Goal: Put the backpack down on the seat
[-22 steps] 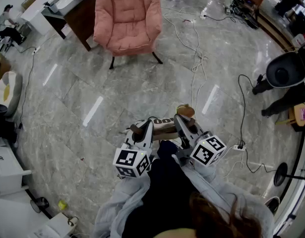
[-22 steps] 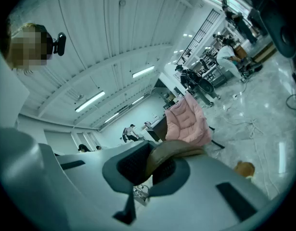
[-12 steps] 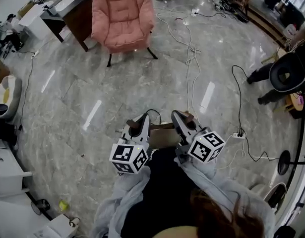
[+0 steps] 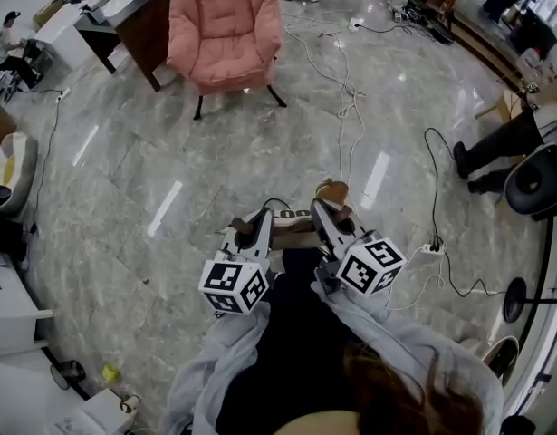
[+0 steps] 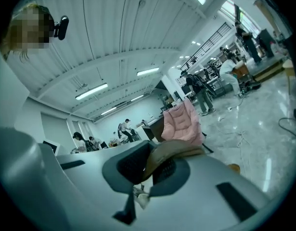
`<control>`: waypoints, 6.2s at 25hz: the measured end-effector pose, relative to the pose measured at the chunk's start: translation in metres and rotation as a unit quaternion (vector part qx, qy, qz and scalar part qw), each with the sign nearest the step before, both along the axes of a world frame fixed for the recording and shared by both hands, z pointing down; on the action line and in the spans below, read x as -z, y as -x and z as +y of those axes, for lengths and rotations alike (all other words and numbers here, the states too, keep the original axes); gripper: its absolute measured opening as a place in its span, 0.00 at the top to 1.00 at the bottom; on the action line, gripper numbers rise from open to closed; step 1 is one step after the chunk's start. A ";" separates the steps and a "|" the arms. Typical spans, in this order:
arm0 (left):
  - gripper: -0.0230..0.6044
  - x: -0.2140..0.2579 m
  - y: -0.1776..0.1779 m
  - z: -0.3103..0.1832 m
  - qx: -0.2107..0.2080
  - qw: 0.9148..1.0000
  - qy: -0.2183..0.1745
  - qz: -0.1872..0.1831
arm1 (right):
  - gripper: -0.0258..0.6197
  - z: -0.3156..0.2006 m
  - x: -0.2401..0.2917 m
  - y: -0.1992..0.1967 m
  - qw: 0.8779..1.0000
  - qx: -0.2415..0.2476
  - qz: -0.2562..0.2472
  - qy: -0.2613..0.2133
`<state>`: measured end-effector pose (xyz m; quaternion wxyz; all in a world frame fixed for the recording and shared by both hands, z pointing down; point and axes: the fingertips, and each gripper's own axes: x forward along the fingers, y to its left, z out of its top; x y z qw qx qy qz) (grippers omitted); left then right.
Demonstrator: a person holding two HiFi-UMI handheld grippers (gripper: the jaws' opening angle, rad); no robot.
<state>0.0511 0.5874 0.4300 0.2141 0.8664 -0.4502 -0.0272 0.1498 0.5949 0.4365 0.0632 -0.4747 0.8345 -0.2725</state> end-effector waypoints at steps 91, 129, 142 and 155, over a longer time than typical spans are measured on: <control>0.94 -0.018 0.134 -0.611 0.067 0.996 0.050 0.006 | 0.95 -0.615 -0.031 0.138 0.994 0.088 -0.014 0.066; 0.94 -0.005 0.174 -0.918 0.140 0.989 0.052 0.014 | 0.95 -0.958 -0.017 0.198 0.965 0.249 0.041 0.068; 0.94 -0.025 0.177 -0.992 0.159 0.983 0.085 0.025 | 0.95 -1.050 -0.042 0.218 0.947 0.302 0.041 0.100; 0.94 -0.062 0.140 -1.001 0.145 0.980 0.130 0.041 | 0.95 -1.071 -0.075 0.206 0.931 0.338 0.048 0.127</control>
